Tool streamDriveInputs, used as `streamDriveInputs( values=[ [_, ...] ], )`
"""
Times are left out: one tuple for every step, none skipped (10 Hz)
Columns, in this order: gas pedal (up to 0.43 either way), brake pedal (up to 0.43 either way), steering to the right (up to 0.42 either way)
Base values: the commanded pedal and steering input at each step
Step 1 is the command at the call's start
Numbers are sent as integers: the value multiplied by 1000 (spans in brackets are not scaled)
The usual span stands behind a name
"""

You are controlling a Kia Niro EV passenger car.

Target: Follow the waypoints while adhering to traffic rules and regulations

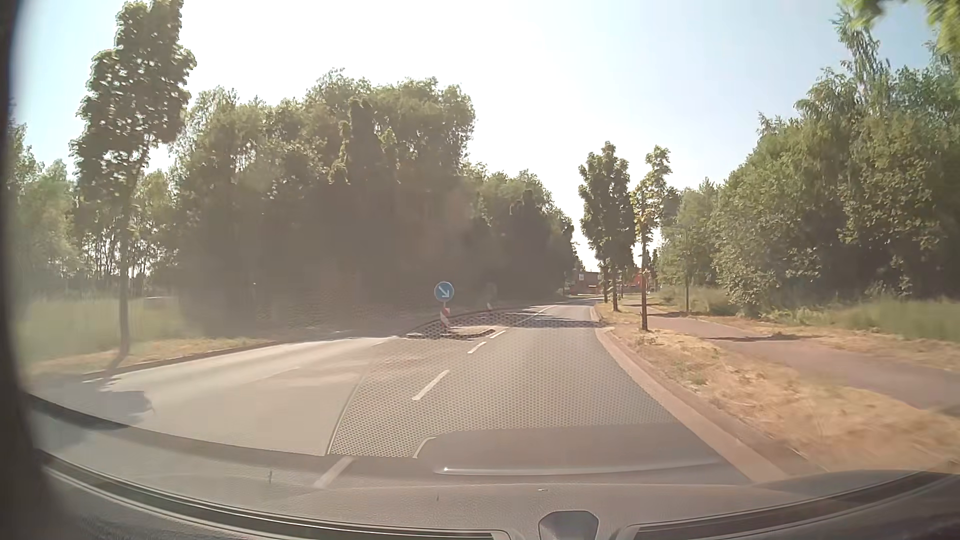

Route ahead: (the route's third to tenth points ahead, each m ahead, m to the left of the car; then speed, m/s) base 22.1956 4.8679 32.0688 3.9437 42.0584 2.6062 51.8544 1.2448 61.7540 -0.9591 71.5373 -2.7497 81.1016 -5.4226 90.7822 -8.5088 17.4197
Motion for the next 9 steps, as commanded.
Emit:
streamDriveInputs(
  values=[
    [157,6,19],
    [157,6,19],
    [157,6,19],
    [157,6,19],
    [169,6,19],
    [189,6,19],
    [189,6,19],
    [189,6,19],
    [189,6,18]
  ],
)
